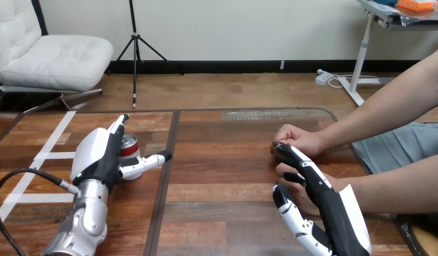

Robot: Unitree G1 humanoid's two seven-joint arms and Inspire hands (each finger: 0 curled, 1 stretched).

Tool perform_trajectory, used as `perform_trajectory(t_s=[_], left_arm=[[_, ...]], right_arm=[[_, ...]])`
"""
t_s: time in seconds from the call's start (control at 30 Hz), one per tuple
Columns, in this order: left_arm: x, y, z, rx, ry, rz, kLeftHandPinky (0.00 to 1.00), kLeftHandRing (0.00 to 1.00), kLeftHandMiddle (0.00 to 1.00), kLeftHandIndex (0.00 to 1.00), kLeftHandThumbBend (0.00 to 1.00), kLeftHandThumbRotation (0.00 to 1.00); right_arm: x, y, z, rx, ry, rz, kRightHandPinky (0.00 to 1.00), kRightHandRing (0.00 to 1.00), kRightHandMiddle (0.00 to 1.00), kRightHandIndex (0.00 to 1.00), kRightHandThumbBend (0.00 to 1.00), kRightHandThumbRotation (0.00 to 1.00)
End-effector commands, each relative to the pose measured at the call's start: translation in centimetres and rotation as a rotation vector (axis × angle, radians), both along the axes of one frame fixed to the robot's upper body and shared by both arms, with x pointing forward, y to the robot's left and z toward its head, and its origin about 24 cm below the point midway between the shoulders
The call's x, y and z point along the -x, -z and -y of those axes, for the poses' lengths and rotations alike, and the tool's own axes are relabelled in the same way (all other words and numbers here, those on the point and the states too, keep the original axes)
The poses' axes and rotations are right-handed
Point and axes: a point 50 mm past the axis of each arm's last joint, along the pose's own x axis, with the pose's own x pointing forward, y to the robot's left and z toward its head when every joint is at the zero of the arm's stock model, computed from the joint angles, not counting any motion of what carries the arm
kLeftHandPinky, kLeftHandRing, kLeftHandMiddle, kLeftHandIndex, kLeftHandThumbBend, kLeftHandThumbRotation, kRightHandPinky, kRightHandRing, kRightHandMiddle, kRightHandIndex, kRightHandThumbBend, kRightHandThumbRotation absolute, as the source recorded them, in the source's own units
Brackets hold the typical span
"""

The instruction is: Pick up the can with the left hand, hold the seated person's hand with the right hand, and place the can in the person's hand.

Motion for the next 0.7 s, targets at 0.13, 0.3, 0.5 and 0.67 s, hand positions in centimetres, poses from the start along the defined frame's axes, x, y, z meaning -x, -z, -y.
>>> perform_trajectory(t_s=[0.13, 0.3, 0.5, 0.67], left_arm=[[-2.09, -2.78, 0.59, -0.01, 0.013, 0.1, 0.8, 0.9, 0.94, 0.95, 0.97, 0.57], [-2.03, -2.76, 0.66, -0.008, -0.001, 0.12, 0.76, 0.86, 0.91, 0.93, 0.95, 0.53], [-1.85, -2.75, 0.75, 0.025, -0.022, 0.166, 0.71, 0.8, 0.84, 0.86, 0.87, 0.38], [-1.79, -2.71, 0.78, 0.066, -0.041, 0.181, 0.67, 0.75, 0.78, 0.8, 0.81, 0.23]], right_arm=[[-0.93, -1.71, -0.07, 0.002, -0.024, 0.093, 0.81, 0.89, 0.9, 0.87, 0.41, 0.69], [-0.94, -1.71, -0.02, 0.001, -0.028, 0.094, 0.81, 0.89, 0.9, 0.87, 0.41, 0.7], [-0.97, -1.71, 0.05, 0.001, -0.028, 0.091, 0.81, 0.89, 0.9, 0.87, 0.42, 0.7], [-0.98, -1.72, 0.1, 0.008, -0.029, 0.093, 0.81, 0.89, 0.9, 0.87, 0.42, 0.7]])
